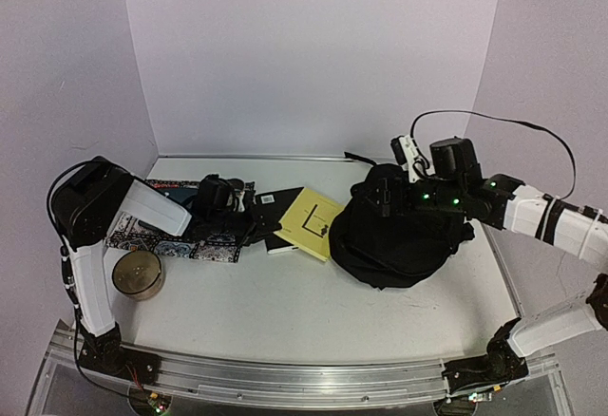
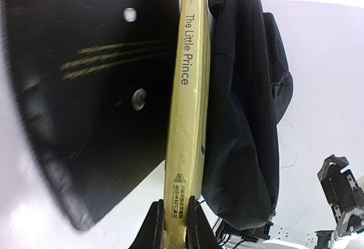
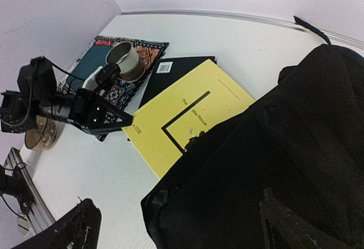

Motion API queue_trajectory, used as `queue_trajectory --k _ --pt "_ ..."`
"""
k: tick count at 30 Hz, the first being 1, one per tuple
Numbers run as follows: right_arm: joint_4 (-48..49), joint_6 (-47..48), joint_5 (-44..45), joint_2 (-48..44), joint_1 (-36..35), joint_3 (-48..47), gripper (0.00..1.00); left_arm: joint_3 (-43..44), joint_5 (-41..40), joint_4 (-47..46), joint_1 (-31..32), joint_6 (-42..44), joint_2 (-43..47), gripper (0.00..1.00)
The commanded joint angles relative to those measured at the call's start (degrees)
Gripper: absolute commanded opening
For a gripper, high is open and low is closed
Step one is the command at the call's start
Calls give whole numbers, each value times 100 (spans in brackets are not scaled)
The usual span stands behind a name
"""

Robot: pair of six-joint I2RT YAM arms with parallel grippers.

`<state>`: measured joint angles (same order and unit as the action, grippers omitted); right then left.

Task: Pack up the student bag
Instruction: Pass from the left arm to the right

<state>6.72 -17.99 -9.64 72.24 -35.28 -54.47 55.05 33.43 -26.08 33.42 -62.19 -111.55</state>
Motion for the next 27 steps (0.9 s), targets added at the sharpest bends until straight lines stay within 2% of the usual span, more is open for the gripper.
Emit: queue_trajectory --k 1,4,14,27 --pt "198 387 475 396 -575 -545 98 -361 -159 -208 -126 -29 840 0" --pt "198 623 677 801 -878 -780 98 -630 -263 -206 -194 -19 1296 0" --pt "406 466 378 1641 -1029 -1182 98 -1401 -202 -211 -470 -16 2389 0" --pt "1362 -1635 -18 2065 -828 -1165 98 -1756 32 -313 -619 188 3829 0"
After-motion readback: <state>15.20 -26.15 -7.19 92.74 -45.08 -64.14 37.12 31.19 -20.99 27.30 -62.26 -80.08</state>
